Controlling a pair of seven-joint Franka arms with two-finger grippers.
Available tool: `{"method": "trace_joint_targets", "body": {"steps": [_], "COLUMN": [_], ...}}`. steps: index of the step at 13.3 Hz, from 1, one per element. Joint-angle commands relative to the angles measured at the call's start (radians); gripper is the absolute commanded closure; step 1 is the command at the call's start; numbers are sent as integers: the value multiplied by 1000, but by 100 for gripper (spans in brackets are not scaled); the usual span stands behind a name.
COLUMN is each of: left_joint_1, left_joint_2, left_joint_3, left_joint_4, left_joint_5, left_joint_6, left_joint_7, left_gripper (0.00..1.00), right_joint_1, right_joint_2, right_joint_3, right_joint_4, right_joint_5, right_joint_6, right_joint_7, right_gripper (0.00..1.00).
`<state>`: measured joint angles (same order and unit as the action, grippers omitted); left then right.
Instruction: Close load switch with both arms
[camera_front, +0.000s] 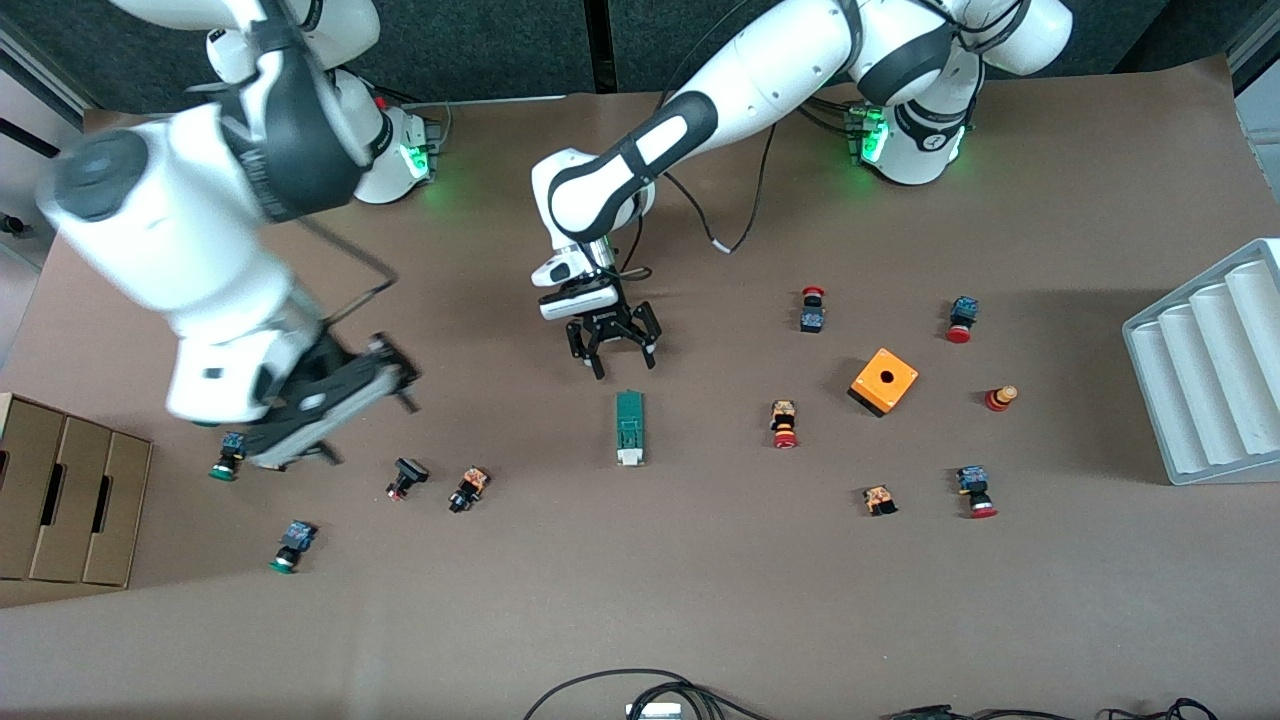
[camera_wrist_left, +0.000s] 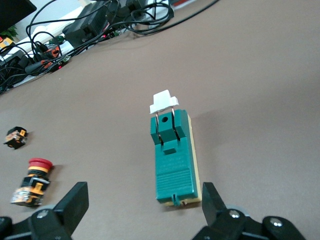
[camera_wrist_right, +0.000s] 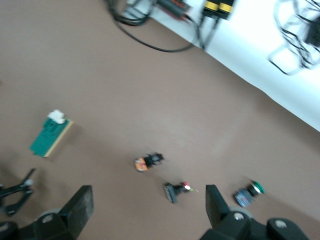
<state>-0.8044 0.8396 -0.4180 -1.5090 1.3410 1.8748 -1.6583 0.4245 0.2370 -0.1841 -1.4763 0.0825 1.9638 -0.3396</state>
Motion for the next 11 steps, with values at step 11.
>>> {"method": "trace_joint_targets", "body": {"steps": [11], "left_joint_1": [138], "left_joint_2": [-345], "left_joint_3": [10], "left_joint_4": [-8], "left_joint_5": [-477], "left_joint_6": [-140], "left_joint_7": [1001], "left_gripper": [0], "right_joint_1": [-331], "right_joint_2": [-42], "right_joint_3": [-2], "right_joint_4": [-13], "right_joint_5": [8], "right_joint_6": [-204], "right_joint_7": [156], "right_gripper": [0]}}
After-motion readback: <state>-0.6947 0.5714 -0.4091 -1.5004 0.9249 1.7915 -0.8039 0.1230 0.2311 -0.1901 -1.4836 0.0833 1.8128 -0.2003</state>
